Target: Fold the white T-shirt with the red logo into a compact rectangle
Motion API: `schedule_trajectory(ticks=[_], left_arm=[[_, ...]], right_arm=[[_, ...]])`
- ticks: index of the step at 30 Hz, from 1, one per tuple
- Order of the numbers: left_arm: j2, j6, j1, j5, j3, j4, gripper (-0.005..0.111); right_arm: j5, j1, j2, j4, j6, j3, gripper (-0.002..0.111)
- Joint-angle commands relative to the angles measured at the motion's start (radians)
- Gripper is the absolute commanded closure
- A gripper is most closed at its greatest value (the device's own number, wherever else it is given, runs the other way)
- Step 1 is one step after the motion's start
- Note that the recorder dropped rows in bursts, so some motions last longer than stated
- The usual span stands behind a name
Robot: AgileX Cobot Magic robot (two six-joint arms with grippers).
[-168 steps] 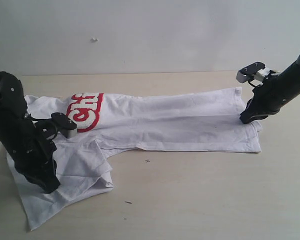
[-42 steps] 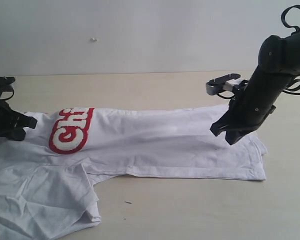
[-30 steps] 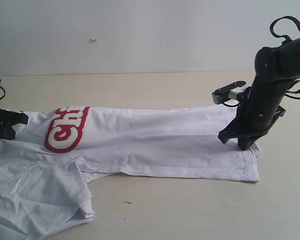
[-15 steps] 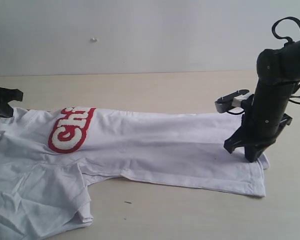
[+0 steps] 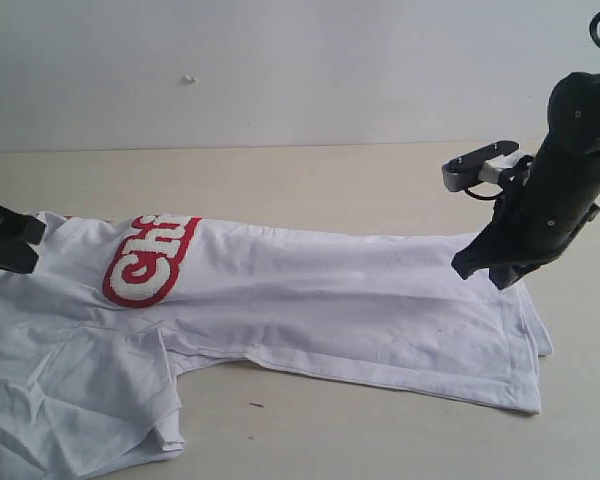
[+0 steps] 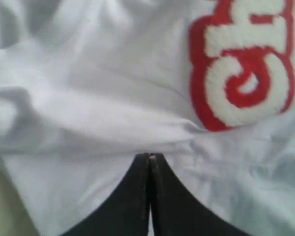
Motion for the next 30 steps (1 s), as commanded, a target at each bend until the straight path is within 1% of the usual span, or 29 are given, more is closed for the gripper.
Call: schedule_trajectory(ticks=[1,3,10,12,14,15,17,21,25,30], left_arm=[[-0.047,0.049,-0.124,0.063,0.041,0.065,0.092],[-0.080,0.036,-0.184,0.066,0.064,0.108,0.089],[-0.283,0.019,-0.407,0.108,0.157,0.136,0.089],[-0.331,0.009,-0.482,0.125,0.210,0.187,0.089],[-0.352,-0.069,-0.543,0.127,0.258,0.270,0.087],[-0.357,-0.145,-0.584,0.121,0.282,0.340,0.084],[-0.359,-0.227,-0.640,0.103,0.321,0.415,0.076],[-0.345,-0.332,-0.739,-0.001,0.390,0.477,0.059],[-0.307,-0.348,-0.789,-0.084,0.431,0.524,0.052],[-0.245,-0.441,-0.796,-0.190,0.431,0.615,0.052]], right_arm=[[-0.018,-0.001,-0.036,0.011,-0.003,0.002,0.086],[-0.018,-0.001,-0.041,0.011,-0.003,0.002,0.082],[-0.020,-0.001,-0.042,0.032,-0.002,0.002,0.082],[-0.016,-0.001,-0.042,0.048,-0.004,0.002,0.082],[-0.015,-0.001,-0.042,0.077,-0.004,0.002,0.082],[-0.015,-0.001,-0.042,0.080,-0.004,0.002,0.082],[-0.012,-0.001,-0.042,0.080,-0.004,0.002,0.082],[-0.012,-0.001,-0.045,0.101,-0.004,0.002,0.082],[-0.016,-0.001,-0.045,0.101,-0.004,0.002,0.082],[-0.027,-0.001,-0.045,0.101,-0.004,0.002,0.082]])
